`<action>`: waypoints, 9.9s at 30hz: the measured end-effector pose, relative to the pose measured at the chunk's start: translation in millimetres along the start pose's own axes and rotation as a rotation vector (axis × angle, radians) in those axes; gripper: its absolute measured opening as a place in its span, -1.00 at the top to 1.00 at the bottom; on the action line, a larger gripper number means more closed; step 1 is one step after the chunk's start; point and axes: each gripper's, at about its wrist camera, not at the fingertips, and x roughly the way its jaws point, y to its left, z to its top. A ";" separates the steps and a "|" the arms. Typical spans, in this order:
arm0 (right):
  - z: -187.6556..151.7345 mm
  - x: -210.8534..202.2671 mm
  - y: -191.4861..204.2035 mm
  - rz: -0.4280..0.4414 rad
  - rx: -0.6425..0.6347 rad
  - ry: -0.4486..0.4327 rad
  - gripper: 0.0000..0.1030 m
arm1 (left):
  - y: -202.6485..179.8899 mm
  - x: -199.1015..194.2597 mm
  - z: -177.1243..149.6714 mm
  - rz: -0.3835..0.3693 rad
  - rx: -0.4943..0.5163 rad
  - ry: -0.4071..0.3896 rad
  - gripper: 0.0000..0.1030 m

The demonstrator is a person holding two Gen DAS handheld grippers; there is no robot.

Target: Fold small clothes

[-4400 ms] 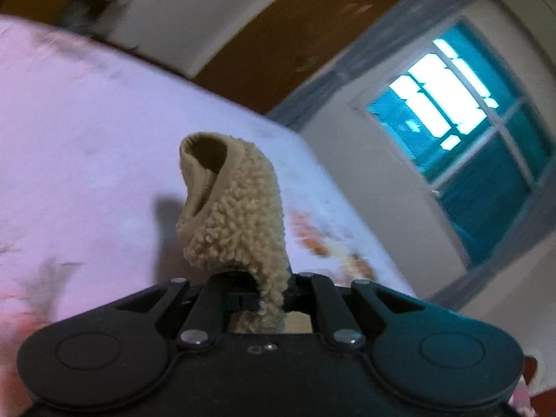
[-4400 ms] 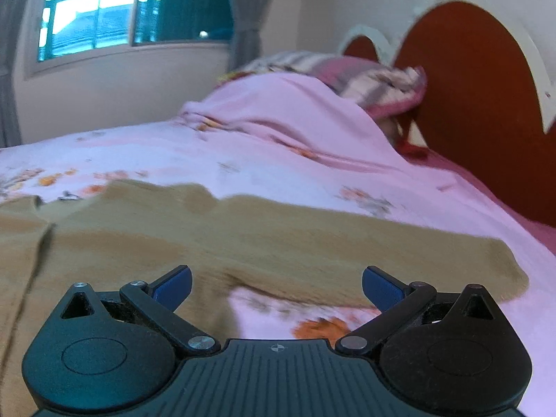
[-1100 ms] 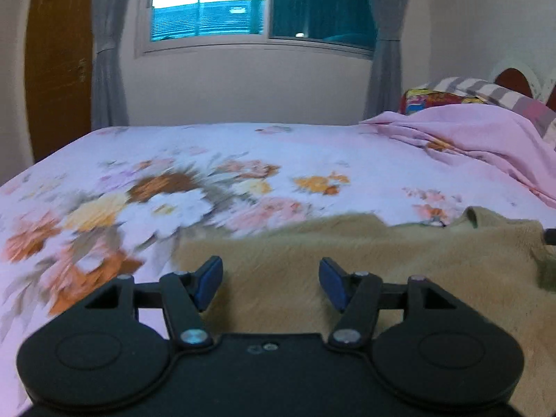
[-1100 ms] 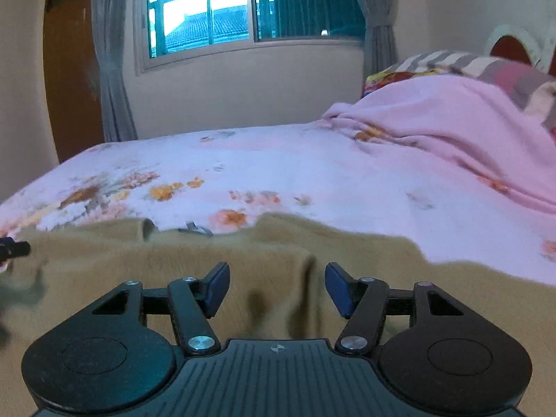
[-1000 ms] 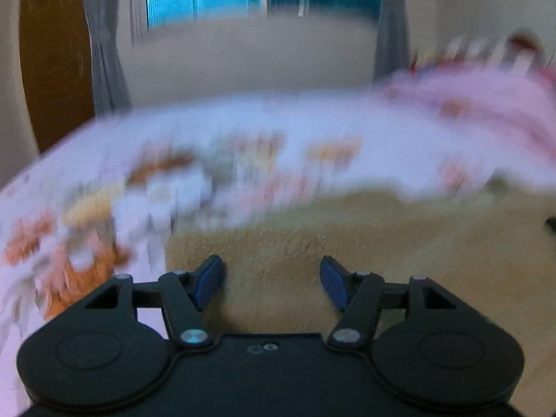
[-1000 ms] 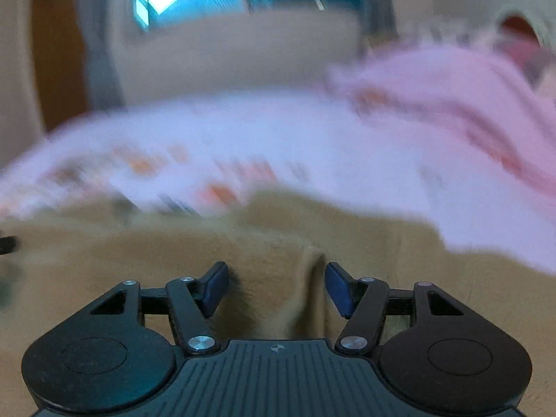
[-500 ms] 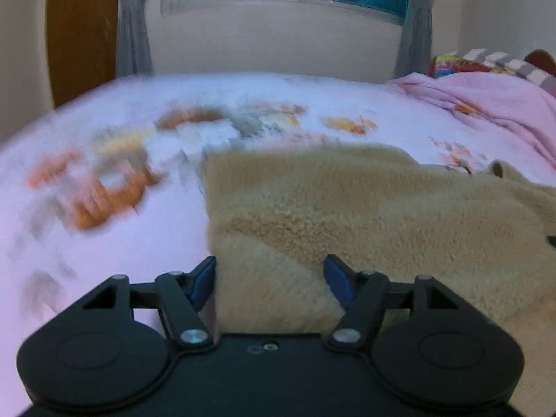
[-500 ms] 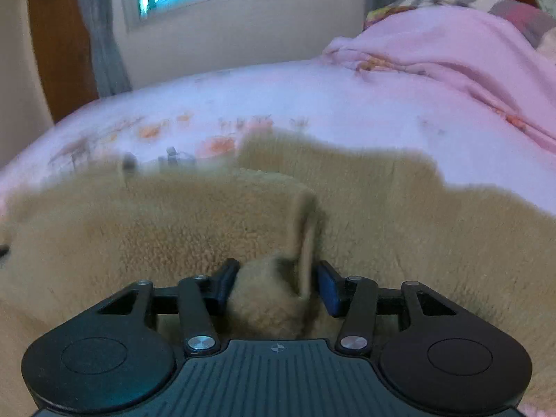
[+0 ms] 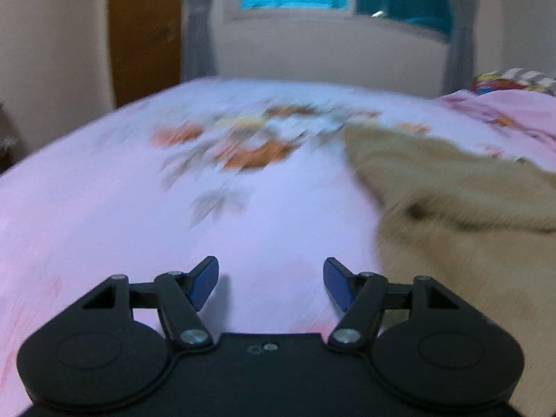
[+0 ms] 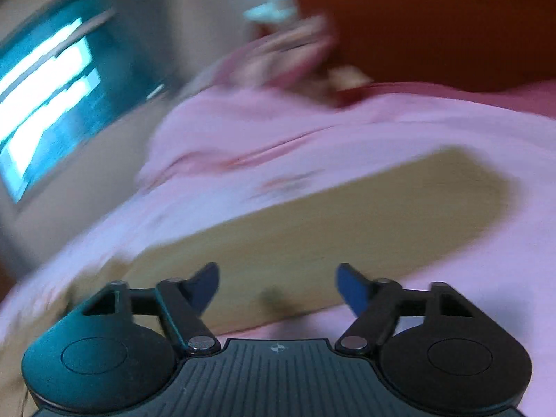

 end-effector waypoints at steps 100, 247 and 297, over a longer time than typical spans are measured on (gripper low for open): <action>-77.9 41.0 302.7 0.423 -0.557 0.072 0.47 | 6.0 -8.1 55.2 -0.217 -0.097 -0.152 -0.38; 20.6 186.2 170.7 0.580 -0.142 0.382 0.13 | 2.1 89.0 128.2 -0.740 -0.279 0.014 -0.08; -78.7 105.7 287.8 0.335 -0.456 0.347 -0.17 | -136.9 -6.3 73.8 -0.468 -0.010 0.021 -0.11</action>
